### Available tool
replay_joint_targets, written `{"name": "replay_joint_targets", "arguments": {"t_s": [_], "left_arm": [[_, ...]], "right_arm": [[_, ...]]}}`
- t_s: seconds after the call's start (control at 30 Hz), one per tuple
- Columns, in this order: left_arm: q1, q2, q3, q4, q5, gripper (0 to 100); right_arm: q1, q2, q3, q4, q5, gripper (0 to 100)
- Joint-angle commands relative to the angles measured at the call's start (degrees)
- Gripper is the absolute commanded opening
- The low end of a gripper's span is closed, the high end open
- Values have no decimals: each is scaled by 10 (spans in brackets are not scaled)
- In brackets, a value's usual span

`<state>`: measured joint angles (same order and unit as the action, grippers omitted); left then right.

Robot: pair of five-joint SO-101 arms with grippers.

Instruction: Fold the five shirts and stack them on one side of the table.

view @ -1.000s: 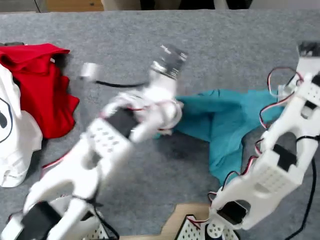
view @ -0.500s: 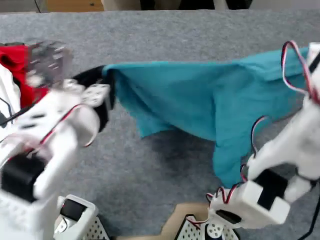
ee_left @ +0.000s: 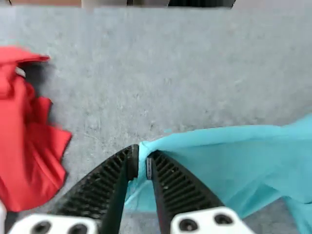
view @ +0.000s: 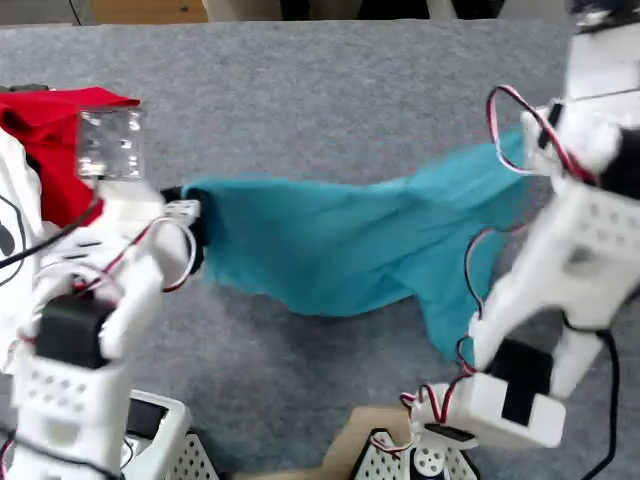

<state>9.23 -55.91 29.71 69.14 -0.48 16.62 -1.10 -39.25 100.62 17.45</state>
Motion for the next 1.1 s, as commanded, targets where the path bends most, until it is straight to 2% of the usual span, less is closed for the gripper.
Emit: {"name": "replay_joint_targets", "arguments": {"t_s": [0.0, 0.17, 0.27, 0.4, 0.5, 0.57, 0.63, 0.73, 0.8, 0.9, 1.0, 1.07], "left_arm": [[-4, -7, 121, -127, -4, 19], [-4, 5, 292, -347, -4, 19], [-16, 57, 343, -456, -2, 19], [-75, 192, 327, -586, 4, 19], [-131, 322, 259, -649, 55, 19], [-142, 416, 189, -651, 110, 19], [-142, 509, 121, -651, 153, 19], [-136, 614, 32, -608, 175, 19], [-142, 628, -22, -528, 175, 19], [-140, 634, -74, -440, 175, 19], [-140, 635, -70, -446, 175, 19], [-140, 635, -64, -459, 175, 19]], "right_arm": [[-8, 28, 90, -43, 5, 19], [-9, 118, 175, -123, 5, 19], [-25, 194, 187, -180, 5, 19], [-59, 305, 175, -263, 6, 23], [-87, 395, 153, -363, 1, 23], [-98, 440, 119, -392, -5, 23], [-92, 443, 49, -339, -7, 23], [-66, 472, 9, -338, -43, 23], [-63, 487, -9, -331, -52, 38], [-65, 495, -38, -302, -55, 135], [-65, 493, -42, -295, -36, 231], [-68, 486, -44, -279, -23, 241]]}}
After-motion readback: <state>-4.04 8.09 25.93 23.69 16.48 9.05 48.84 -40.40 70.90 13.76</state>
